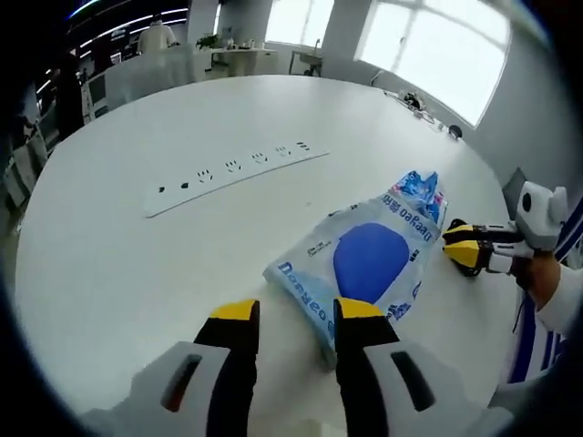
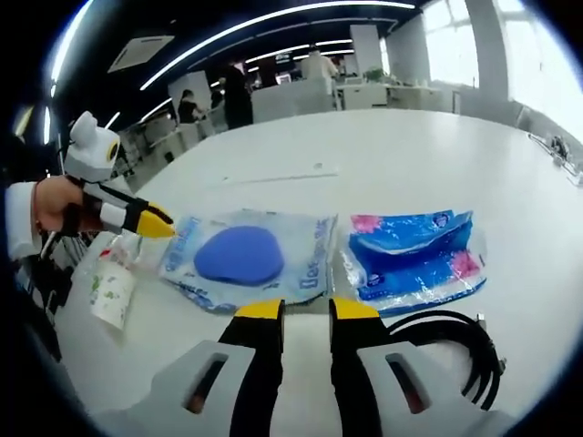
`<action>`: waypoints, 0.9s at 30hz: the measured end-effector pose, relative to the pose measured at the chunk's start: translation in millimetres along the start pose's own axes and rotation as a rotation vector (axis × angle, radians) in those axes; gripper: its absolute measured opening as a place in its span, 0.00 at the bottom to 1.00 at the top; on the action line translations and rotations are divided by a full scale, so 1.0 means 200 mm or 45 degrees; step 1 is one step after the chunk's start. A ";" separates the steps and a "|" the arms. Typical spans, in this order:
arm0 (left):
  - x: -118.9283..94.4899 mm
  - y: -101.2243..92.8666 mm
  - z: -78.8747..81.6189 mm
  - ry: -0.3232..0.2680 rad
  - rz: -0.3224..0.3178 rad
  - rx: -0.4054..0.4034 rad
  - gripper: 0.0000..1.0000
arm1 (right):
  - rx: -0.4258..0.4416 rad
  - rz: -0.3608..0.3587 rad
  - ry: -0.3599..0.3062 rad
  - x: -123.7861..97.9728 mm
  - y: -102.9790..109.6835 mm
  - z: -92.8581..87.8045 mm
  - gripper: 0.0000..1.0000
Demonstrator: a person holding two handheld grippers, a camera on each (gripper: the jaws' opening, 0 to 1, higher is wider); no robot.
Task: Arrange the tabletop items into an orderly group along one side of the table until the central work area is clear of visible clutter.
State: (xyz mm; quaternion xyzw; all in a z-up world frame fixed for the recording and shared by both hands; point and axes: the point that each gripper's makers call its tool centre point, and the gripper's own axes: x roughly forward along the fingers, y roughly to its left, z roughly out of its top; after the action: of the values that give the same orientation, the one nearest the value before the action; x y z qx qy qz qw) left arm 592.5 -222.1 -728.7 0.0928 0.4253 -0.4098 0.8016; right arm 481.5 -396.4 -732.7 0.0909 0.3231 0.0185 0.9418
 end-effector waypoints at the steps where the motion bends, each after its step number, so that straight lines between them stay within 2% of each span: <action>1: -0.01 0.00 0.00 -0.002 0.000 0.000 0.32 | -0.003 -0.002 -0.002 0.00 0.00 0.00 0.19; 8: -0.05 -0.01 0.02 -0.022 -0.003 0.004 0.36 | -0.011 0.010 -0.008 -0.03 0.02 0.02 0.25; 13: -0.08 -0.03 0.02 -0.030 -0.015 0.019 0.41 | -0.016 0.029 -0.007 -0.05 0.03 0.03 0.35; 27: -0.23 0.01 0.02 -0.082 -0.008 -0.006 0.57 | -0.031 0.069 -0.008 -0.12 0.07 0.07 0.50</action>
State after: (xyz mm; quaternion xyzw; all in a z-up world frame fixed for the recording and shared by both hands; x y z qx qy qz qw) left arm 583.1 -196.3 -691.3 0.0764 0.4004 -0.4143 0.8138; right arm 471.3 -387.5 -705.5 0.0883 0.3173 0.0477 0.9430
